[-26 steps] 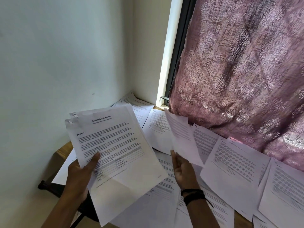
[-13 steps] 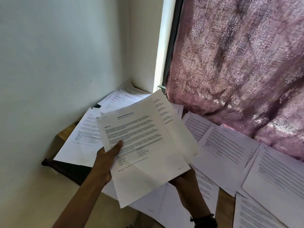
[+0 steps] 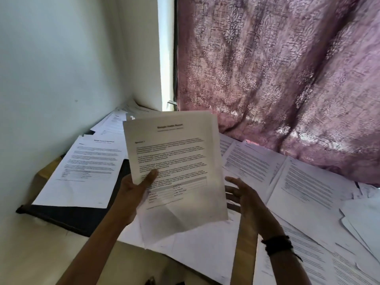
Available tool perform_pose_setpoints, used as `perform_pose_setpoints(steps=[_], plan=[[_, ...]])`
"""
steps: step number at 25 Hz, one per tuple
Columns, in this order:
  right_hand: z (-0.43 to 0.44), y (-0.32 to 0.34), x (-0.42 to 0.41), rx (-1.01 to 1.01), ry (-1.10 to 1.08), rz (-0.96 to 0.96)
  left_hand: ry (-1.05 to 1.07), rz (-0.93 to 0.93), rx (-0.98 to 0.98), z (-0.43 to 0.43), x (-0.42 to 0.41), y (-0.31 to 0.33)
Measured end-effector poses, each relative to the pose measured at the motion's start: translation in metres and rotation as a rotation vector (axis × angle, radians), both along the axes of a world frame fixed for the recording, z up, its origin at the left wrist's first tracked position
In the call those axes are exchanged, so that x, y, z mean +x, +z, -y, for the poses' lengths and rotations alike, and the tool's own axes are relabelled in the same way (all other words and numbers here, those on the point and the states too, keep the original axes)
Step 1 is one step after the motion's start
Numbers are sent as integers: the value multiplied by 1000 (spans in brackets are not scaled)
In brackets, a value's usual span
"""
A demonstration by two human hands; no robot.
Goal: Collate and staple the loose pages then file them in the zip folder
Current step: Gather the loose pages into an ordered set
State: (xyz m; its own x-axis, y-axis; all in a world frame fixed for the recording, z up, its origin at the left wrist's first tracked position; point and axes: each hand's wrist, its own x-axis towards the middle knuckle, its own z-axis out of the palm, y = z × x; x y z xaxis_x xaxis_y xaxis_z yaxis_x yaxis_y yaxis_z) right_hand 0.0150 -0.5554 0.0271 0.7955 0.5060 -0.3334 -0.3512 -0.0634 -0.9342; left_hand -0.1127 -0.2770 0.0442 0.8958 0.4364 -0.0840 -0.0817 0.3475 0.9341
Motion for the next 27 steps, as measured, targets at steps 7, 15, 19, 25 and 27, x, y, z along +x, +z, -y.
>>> perform_pose_setpoints(steps=[7,15,19,25,27], plan=[[-20,-10,-13,-3,62,351,-21,-63,61,33,19,-10],[6,-49,36,-667,-410,379,69,-161,213,25,31,-21],[17,-75,45,-1078,-380,258,135,-188,207,22,35,-24],[4,-80,55,-1215,-362,146,143,-210,219,27,38,-26],[6,-80,58,-1110,-387,91,145,-213,229,28,39,-26]])
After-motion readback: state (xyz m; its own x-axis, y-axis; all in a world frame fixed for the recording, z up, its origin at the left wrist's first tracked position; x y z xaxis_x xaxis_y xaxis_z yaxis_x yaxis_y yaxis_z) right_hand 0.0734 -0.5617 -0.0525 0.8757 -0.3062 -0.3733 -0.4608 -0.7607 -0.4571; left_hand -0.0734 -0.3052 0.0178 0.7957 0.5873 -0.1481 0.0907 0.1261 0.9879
